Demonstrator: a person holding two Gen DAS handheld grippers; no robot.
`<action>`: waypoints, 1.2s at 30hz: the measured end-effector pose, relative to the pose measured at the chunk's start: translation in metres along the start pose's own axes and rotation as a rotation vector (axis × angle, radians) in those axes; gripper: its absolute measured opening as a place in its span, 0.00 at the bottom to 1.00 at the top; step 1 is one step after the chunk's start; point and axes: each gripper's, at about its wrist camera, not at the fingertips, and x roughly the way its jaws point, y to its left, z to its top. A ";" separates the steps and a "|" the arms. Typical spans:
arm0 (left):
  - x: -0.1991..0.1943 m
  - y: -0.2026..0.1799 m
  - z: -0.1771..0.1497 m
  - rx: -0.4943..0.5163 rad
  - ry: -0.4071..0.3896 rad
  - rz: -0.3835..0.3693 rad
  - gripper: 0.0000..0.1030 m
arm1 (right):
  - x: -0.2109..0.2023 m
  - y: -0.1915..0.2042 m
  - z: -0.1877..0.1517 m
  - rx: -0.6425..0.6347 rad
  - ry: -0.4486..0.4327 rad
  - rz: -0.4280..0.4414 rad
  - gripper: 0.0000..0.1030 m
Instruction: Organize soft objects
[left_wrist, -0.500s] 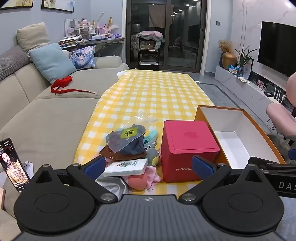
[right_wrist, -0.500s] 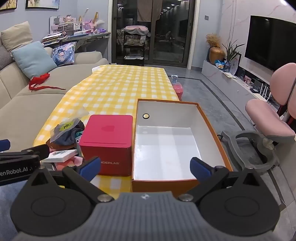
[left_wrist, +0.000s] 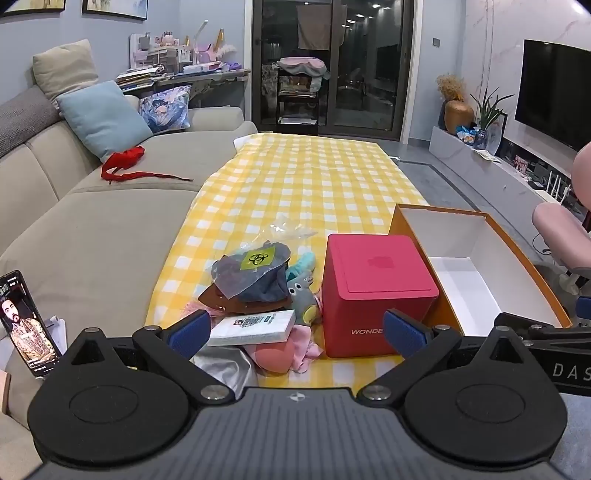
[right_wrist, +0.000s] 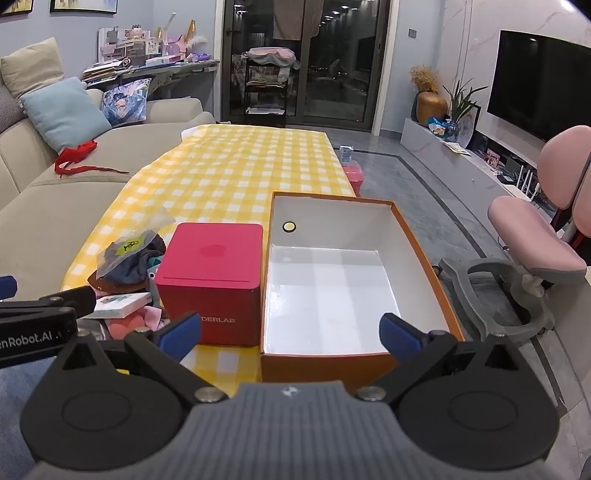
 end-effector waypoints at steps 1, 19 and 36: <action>0.000 0.000 0.000 -0.001 0.001 -0.001 1.00 | 0.001 0.001 0.001 0.001 0.000 -0.001 0.97; 0.000 0.002 -0.005 0.010 0.008 0.006 1.00 | 0.008 0.007 0.002 -0.014 0.019 -0.003 0.97; 0.001 0.002 -0.006 0.012 0.009 0.005 1.00 | 0.009 0.007 0.003 -0.015 0.025 -0.007 0.97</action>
